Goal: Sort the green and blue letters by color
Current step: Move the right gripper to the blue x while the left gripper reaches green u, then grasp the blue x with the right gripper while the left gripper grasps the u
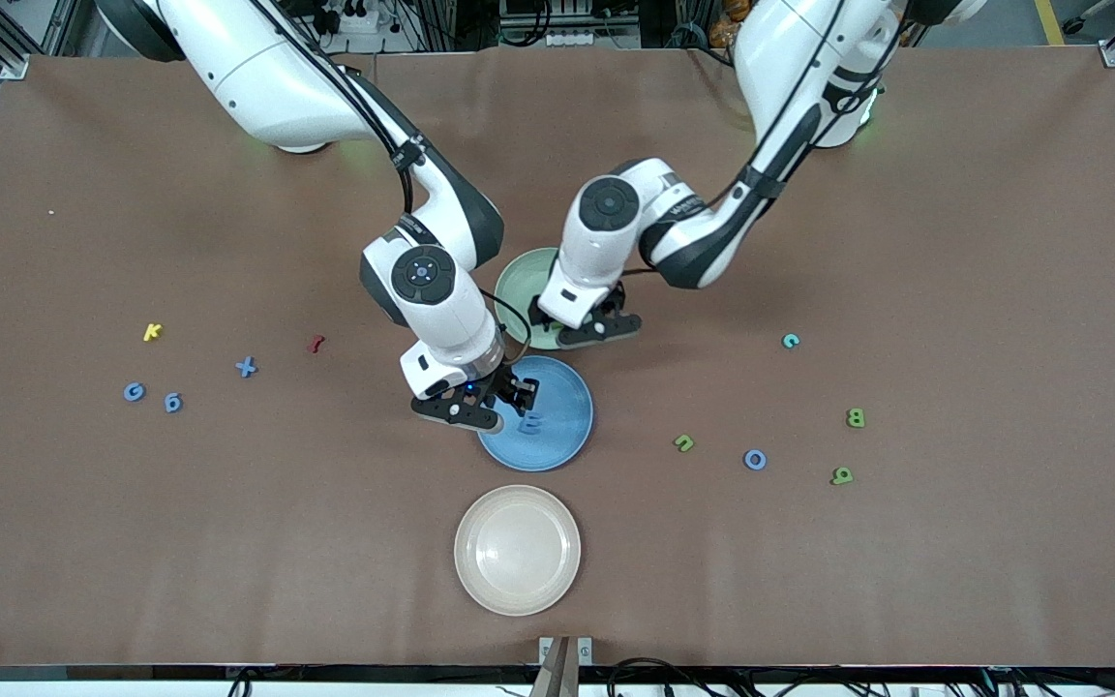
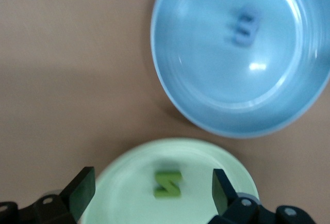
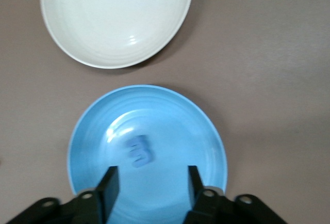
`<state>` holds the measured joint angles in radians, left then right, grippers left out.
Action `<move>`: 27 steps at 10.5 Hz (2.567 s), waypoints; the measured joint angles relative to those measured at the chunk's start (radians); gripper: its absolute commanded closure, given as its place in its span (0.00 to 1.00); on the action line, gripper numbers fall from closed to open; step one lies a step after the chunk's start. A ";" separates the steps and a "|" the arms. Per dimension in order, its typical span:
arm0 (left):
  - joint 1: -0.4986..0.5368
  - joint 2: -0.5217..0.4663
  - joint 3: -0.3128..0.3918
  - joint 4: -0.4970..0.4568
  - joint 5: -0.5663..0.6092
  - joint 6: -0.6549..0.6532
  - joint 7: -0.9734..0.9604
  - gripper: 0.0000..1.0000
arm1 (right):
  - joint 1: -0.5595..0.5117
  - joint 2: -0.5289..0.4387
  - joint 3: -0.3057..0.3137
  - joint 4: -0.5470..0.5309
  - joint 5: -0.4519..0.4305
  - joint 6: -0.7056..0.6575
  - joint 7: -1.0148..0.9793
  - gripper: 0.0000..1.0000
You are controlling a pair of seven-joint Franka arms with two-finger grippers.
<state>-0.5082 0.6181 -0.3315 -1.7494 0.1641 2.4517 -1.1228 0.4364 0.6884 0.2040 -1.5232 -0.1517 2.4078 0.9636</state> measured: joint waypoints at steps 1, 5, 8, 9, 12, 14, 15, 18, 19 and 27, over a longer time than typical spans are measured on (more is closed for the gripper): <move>0.045 -0.003 0.002 0.002 0.001 0.000 0.088 0.12 | -0.006 0.000 -0.001 0.002 -0.007 -0.026 0.001 0.00; 0.222 -0.005 0.009 0.022 0.002 0.000 0.659 0.23 | -0.074 -0.011 -0.047 0.013 -0.018 -0.129 -0.078 0.00; 0.299 0.018 0.015 0.075 0.002 -0.001 1.061 0.36 | -0.195 -0.057 -0.081 -0.039 -0.025 -0.169 -0.246 0.00; 0.305 0.039 0.024 0.089 0.002 -0.001 1.182 0.36 | -0.259 -0.082 -0.085 -0.072 -0.027 -0.171 -0.276 0.00; 0.303 0.114 0.033 0.126 0.002 0.001 1.298 0.42 | -0.444 -0.136 -0.086 -0.143 -0.027 -0.173 -0.321 0.00; 0.295 0.143 0.032 0.152 0.002 0.002 1.329 0.43 | -0.525 -0.152 -0.091 -0.199 -0.027 -0.170 -0.332 0.00; 0.293 0.156 0.032 0.161 0.002 0.002 1.338 0.43 | -0.554 -0.168 -0.095 -0.249 -0.027 -0.148 -0.337 0.00; 0.292 0.176 0.053 0.185 0.002 0.002 1.378 0.44 | -0.586 -0.236 -0.117 -0.453 0.002 0.000 -0.318 0.00; 0.293 0.181 0.060 0.193 0.002 0.002 1.387 0.47 | -0.586 -0.249 -0.124 -0.508 0.010 0.039 -0.289 0.00; 0.282 0.221 0.062 0.211 0.002 0.032 1.394 0.72 | -0.574 -0.290 -0.128 -0.742 0.014 0.263 -0.113 0.16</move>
<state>-0.2261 0.8395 -0.2694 -1.5389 0.1657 2.4840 0.2717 -0.1373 0.3988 0.0764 -2.2654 -0.1382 2.6707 0.8507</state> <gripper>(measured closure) 0.493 0.022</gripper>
